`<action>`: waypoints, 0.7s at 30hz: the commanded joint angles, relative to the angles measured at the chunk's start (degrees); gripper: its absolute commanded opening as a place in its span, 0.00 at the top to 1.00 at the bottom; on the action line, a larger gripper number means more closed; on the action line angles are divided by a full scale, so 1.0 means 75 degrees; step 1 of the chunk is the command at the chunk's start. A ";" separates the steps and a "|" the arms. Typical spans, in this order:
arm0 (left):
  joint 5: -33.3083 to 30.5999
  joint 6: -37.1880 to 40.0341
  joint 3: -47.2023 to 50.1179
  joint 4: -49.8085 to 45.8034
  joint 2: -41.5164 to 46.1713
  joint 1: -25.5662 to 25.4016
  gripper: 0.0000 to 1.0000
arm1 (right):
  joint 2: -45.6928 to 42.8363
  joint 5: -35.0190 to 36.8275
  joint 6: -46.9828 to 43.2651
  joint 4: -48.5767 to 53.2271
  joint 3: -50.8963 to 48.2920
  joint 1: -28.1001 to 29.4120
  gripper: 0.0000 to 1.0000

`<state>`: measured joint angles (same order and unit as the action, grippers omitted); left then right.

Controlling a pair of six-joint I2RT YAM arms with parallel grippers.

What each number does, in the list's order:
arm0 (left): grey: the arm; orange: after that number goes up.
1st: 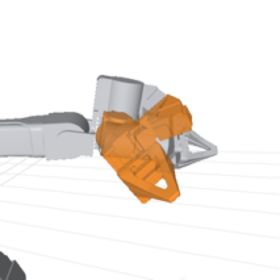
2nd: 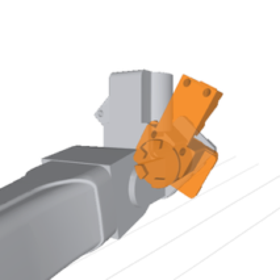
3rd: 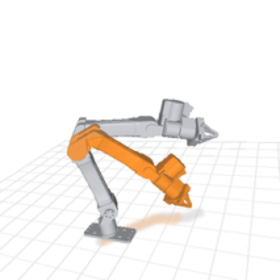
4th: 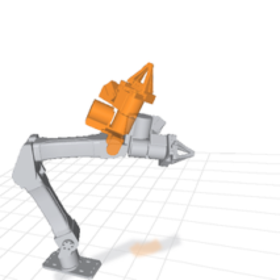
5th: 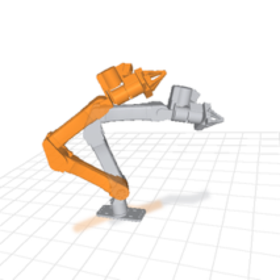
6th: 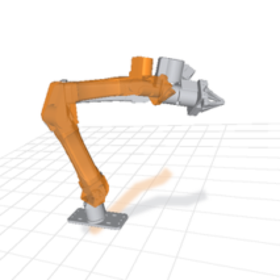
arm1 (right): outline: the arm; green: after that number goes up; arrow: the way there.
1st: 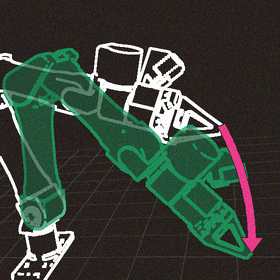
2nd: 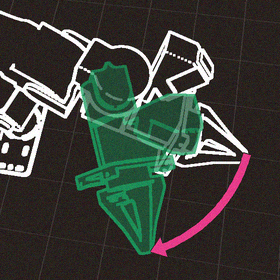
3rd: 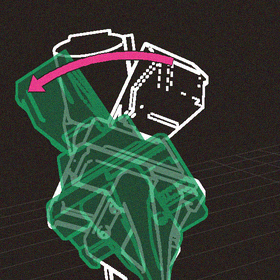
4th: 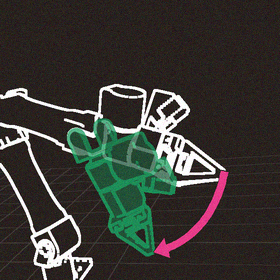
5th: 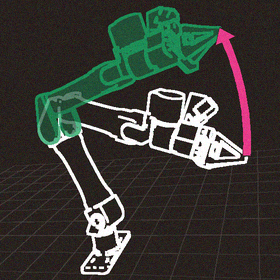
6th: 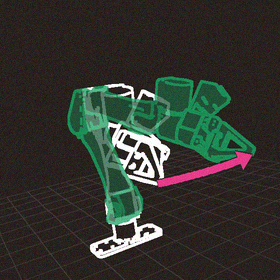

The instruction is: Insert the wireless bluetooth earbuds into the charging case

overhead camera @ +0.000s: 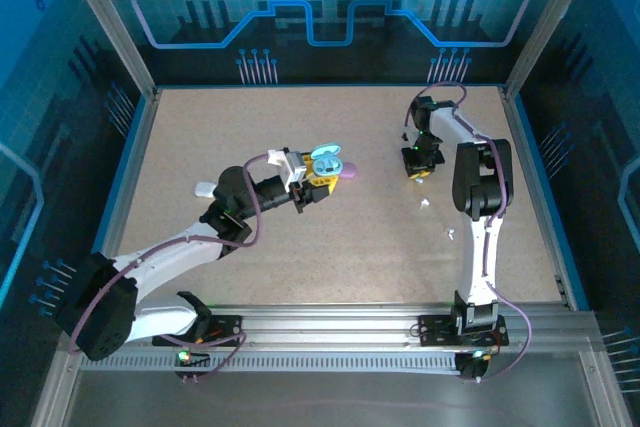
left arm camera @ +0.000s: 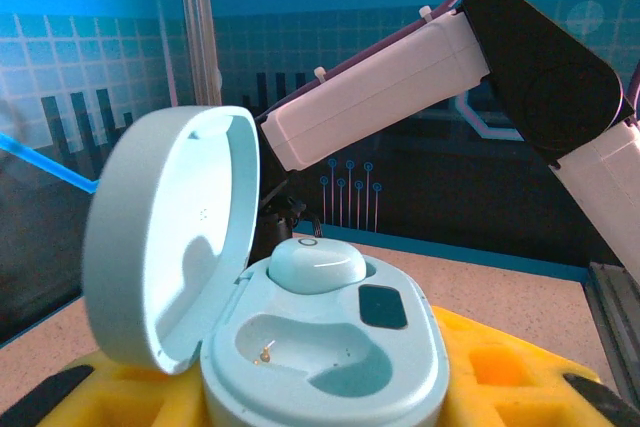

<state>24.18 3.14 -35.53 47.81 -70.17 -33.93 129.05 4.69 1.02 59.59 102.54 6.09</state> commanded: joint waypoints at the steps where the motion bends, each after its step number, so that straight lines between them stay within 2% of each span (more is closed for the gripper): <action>1: -0.0078 0.0050 -0.0140 0.0092 -0.0030 -0.0060 0.68 | -0.0011 -0.0278 0.0023 0.0175 0.0035 0.0205 0.81; 5: -0.0104 0.0056 -0.0126 0.0094 -0.0022 -0.0061 0.68 | -0.0310 -0.0754 0.0112 0.0188 -0.0099 0.0285 0.81; 10: -0.0148 0.0060 -0.0079 0.0103 -0.0008 -0.0061 0.68 | -0.0811 -0.1838 0.0349 -0.0035 -0.0693 0.0487 0.80; 21: -0.0281 0.0141 0.0050 0.0126 0.0106 -0.0055 0.68 | -0.2340 -0.5742 0.1560 -0.2013 -0.3025 0.0745 0.79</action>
<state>23.29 3.16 -35.53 47.83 -70.17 -33.93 115.83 -25.41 8.75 50.43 82.98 11.14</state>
